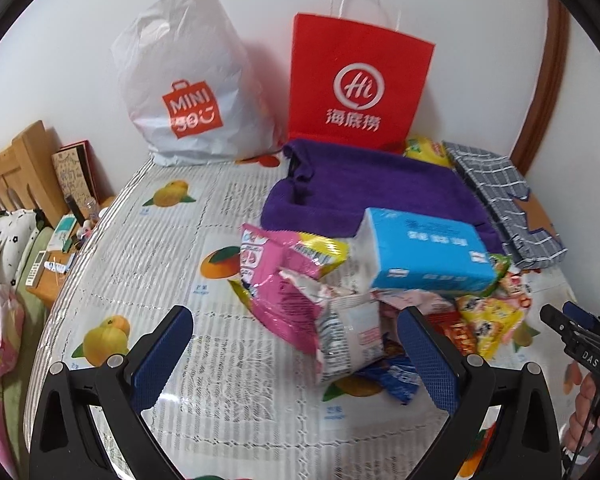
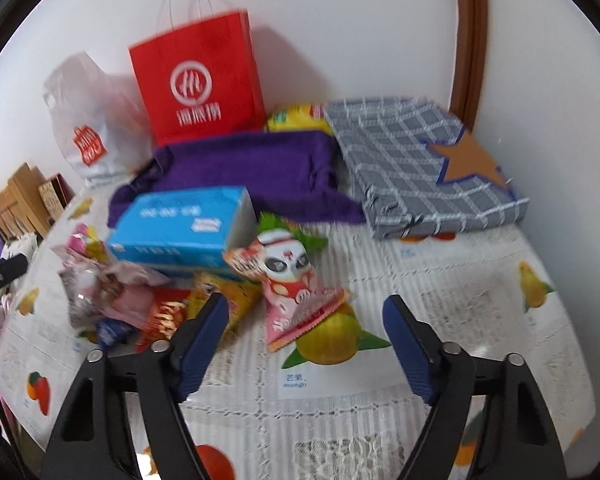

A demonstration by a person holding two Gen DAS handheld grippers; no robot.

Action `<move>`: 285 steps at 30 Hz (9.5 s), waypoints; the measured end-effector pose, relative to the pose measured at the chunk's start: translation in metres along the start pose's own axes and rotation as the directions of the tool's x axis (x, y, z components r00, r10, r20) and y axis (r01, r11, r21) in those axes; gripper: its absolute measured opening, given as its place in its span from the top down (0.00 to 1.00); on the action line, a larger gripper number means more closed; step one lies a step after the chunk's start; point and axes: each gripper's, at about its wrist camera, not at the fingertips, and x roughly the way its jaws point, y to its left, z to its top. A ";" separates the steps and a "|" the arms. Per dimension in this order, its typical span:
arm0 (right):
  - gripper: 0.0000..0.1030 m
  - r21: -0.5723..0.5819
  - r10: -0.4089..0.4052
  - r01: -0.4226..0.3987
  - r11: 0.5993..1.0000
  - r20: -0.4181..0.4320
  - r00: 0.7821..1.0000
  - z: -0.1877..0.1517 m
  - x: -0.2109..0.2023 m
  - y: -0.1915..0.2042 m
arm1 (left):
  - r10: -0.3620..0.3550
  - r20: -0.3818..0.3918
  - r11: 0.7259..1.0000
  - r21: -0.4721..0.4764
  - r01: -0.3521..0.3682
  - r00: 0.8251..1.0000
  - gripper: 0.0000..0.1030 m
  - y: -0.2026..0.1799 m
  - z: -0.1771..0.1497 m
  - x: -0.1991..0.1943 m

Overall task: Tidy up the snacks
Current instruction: 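Grasp the pink chip bag with the left tool while the right tool grasps the panda candy packet, then carry the pink bag with the left tool while the right tool carries the panda packet to the purple towel, then open the left tool on the towel while the right tool releases the panda packet beside it, then move both tools back toward the remaining snacks, then grasp the white-pink candy bar with the left tool while the right tool grasps the green snack bag, then lift the candy bar with the left tool while the right tool lifts the green bag toward the towel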

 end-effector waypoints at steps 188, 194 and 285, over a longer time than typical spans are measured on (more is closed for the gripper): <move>0.23 -0.072 -0.089 0.088 0.994 -0.021 0.996 0.177 0.114 0.045 | -0.213 -0.190 0.967 0.101 0.234 0.958 0.24 -0.047 0.189 0.163; 0.21 -0.037 -0.108 0.108 0.993 0.002 0.994 0.151 0.079 0.037 | -0.213 -0.158 0.971 0.077 0.227 0.964 0.23 -0.036 0.196 0.144; 0.43 0.039 0.055 -0.053 0.998 -0.055 0.997 -0.013 0.090 0.000 | -0.077 -0.102 0.994 0.075 0.085 0.992 0.75 -0.007 -0.021 0.116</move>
